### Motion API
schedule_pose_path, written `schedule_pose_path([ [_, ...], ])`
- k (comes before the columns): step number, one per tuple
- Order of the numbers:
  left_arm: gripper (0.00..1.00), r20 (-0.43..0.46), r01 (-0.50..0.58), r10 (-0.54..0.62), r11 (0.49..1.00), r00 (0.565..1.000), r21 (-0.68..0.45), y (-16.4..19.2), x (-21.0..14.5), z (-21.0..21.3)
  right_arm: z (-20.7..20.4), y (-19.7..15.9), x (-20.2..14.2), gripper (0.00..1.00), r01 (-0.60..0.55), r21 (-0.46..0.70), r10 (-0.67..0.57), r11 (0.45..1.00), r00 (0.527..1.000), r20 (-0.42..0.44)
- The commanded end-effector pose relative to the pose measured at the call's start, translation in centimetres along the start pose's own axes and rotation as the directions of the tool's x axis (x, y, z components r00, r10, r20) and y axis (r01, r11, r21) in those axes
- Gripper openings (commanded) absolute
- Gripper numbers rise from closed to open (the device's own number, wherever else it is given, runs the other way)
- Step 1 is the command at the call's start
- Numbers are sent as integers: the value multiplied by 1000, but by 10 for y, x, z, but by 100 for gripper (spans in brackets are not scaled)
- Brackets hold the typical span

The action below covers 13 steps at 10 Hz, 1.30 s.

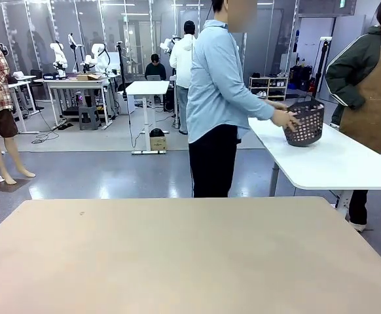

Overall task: Fold the towel.
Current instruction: Grab the top end of the 100 cm Hotel Towel extended by the human.

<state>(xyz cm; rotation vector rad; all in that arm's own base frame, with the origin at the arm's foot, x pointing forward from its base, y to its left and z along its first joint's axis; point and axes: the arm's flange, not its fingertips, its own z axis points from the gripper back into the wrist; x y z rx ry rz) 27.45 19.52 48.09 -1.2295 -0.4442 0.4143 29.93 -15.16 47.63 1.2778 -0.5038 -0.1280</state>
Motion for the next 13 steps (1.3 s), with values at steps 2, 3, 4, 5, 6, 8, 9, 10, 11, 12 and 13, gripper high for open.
schedule_pose_path([
  [2, 100, -15, 2, -2, 1000, 1000, -2, 0, 0, 0, 1, 0, 1, 100, -6, 6, 6, 1000, 1000, 0],
  [3, 100, -15, 2, -2, 1000, 1000, -2, 0, 0, 0, 1, 0, 1, 100, -6, 6, 6, 1000, 1000, 0],
  [4, 100, -15, 2, -2, 1000, 1000, -2, 0, 0, 0, 1, 0, 1, 100, -6, 6, 6, 1000, 1000, 0],
  [5, 100, -15, 2, -2, 1000, 1000, -2, 0, 0, 0, 1, 0, 1, 100, -6, 6, 6, 1000, 1000, 0],
  [6, 100, -15, 2, -2, 1000, 1000, -2, 0, 0, 0, 1, 0, 1, 100, -6, 6, 6, 1000, 1000, 0],
  [8, 100, -15, 2, -2, 1000, 1000, -2, 0, 0, 0, 1, 0, 1, 100, -6, 6, 6, 1000, 1000, 0],
  [9, 100, -15, 2, -2, 1000, 1000, -2, 0, 0, 0, 1, 0, 1, 100, -6, 6, 6, 1000, 1000, 0],
  [10, 100, -15, 2, -2, 1000, 1000, -2, 0, 0, 0, 1, 0, 1, 100, -6, 6, 6, 1000, 1000, 0],
  [11, 100, -15, 2, -2, 1000, 1000, -2, 0, 0, 0, 1, 0, 1, 100, -6, 6, 6, 1000, 1000, 0],
  [12, 100, -15, 2, -2, 1000, 1000, -2, 0, 0, 0, 1, 0, 1, 100, -6, 6, 6, 1000, 1000, 0],
  [13, 100, -15, 2, -2, 1000, 1000, -2, 0, 0, 0, 1, 0, 1, 100, -6, 6, 6, 1000, 1000, 0],
])
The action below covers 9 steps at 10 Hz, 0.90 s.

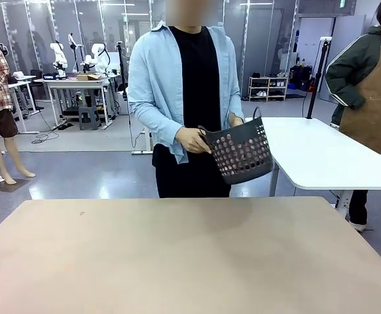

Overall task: Fold the towel.
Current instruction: Grab the top end of the 100 cm Hotel Towel extended by the human.

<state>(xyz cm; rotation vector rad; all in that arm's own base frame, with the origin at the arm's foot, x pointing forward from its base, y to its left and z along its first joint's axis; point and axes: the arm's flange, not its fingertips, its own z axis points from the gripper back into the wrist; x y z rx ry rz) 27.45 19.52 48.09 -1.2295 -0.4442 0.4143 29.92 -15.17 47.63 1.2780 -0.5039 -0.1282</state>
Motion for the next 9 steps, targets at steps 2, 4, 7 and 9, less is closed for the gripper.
schedule_pose_path([
  [2, 100, -15, 2, -2, 1000, 1000, -2, 0, 0, 0, 1, 0, 1, 100, -6, 6, 6, 1000, 1000, 0],
  [4, 100, -15, 2, -2, 1000, 1000, -2, 0, 0, 0, 1, 0, 1, 100, -6, 6, 6, 1000, 1000, 0],
  [7, 100, -15, 2, -2, 1000, 1000, -2, 0, 0, 0, 1, 0, 1, 100, -6, 6, 6, 1000, 1000, 0],
  [9, 100, -15, 2, -2, 1000, 1000, -2, 0, 0, 0, 1, 0, 1, 100, -6, 6, 6, 1000, 1000, 0],
])
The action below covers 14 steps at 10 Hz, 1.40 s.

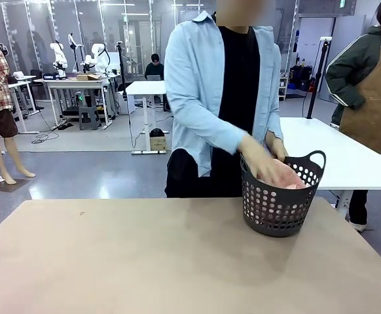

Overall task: Fold the towel.
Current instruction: Grab the top end of the 100 cm Hotel Towel extended by the human.

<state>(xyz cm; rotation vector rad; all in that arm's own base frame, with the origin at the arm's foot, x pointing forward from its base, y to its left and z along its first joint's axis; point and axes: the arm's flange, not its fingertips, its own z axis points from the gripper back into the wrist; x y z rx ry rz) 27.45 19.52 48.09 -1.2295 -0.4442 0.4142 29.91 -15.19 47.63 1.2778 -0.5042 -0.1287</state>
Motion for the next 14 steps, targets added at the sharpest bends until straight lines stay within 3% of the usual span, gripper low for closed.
schedule_pose_path([
  [1, 100, -15, 2, -2, 1000, 1000, -2, 0, 0, 0, 1, 0, 1, 100, -6, 7, 6, 1000, 1000, 0],
  [14, 100, -15, 2, -2, 1000, 1000, -2, 0, 0, 0, 1, 0, 1, 100, -6, 7, 6, 1000, 1000, 0],
])
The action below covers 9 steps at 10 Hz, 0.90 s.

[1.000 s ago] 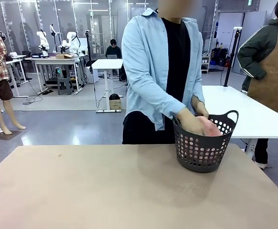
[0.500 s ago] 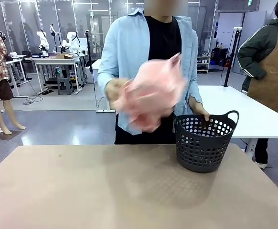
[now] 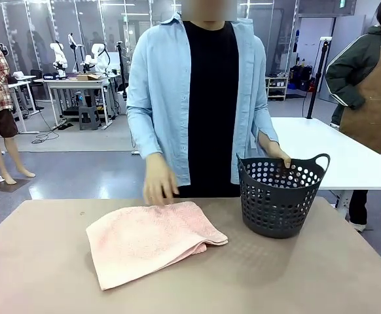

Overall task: Fold the towel.
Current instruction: Grab the top end of the 100 cm Hotel Towel extended by the human.

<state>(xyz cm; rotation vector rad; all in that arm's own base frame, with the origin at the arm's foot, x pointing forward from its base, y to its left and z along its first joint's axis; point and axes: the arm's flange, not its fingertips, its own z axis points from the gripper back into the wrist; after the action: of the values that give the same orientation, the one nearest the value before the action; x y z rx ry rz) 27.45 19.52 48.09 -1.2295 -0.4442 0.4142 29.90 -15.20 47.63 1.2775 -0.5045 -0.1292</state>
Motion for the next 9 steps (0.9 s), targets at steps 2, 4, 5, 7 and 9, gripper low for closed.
schedule_pose_path([
  [2, 100, -15, 2, -2, 1000, 1000, -2, 0, 0, 0, 1, 0, 1, 100, -6, 7, 6, 1000, 1000, -1],
  [4, 100, -15, 2, -2, 1000, 1000, -2, 0, 0, 0, 1, 0, 1, 100, -6, 7, 6, 1000, 1000, -1],
  [5, 100, -15, 2, -2, 1000, 1000, -2, 0, 0, 0, 1, 0, 1, 100, -6, 7, 6, 1000, 1000, -1],
  [7, 100, -15, 2, -2, 1000, 1000, -2, 0, 0, 0, 1, 0, 1, 100, -6, 7, 6, 1000, 1000, -1],
  [9, 100, -15, 2, -2, 1000, 1000, -2, 0, 0, 0, 1, 0, 1, 100, -6, 7, 6, 1000, 1000, -1],
])
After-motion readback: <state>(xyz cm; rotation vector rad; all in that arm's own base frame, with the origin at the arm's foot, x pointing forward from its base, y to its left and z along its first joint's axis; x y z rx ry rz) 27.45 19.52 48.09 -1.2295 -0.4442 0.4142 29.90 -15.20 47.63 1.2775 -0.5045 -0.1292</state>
